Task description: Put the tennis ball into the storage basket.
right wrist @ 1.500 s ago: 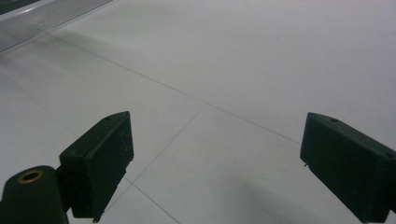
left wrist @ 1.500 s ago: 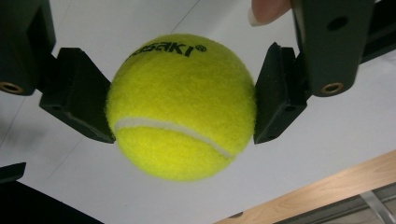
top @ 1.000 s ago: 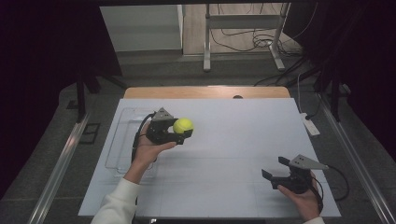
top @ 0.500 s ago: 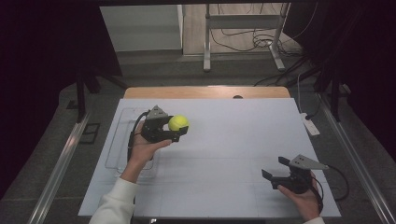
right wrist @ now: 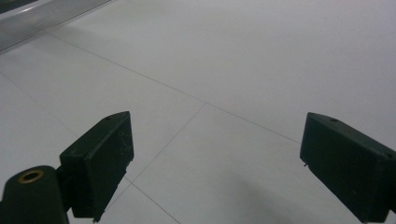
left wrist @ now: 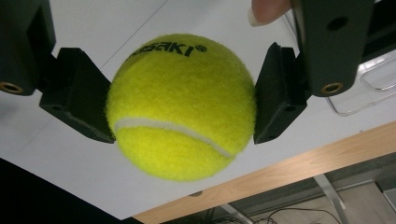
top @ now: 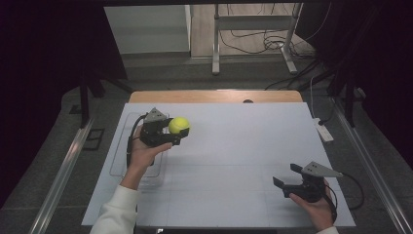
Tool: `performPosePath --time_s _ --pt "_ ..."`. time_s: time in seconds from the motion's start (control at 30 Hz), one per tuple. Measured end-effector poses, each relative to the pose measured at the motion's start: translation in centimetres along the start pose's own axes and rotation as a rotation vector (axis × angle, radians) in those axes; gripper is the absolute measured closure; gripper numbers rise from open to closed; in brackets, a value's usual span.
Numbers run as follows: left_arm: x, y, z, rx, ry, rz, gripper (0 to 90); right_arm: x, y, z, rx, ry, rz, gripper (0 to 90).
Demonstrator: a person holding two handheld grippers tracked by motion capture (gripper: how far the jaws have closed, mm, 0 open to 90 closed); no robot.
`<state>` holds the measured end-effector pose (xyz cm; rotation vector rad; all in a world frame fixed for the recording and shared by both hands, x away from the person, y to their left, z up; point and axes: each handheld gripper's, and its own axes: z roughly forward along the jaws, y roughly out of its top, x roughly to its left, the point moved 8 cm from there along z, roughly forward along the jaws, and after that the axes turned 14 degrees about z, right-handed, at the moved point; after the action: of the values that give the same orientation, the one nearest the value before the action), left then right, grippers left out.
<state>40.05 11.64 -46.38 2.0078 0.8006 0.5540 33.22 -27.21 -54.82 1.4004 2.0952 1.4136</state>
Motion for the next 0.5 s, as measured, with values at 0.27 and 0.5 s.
performPosePath --time_s 0.27,0.5 --pt "0.62 -0.28 -0.35 0.002 0.019 -0.012 26.7 -0.01 0.01 -0.03 -0.001 -0.002 0.000 10.2" --pt "1.00 -0.56 -0.61 0.006 0.030 -0.018 26.7 -0.03 0.03 -0.04 -0.001 -0.003 0.001 10.1"
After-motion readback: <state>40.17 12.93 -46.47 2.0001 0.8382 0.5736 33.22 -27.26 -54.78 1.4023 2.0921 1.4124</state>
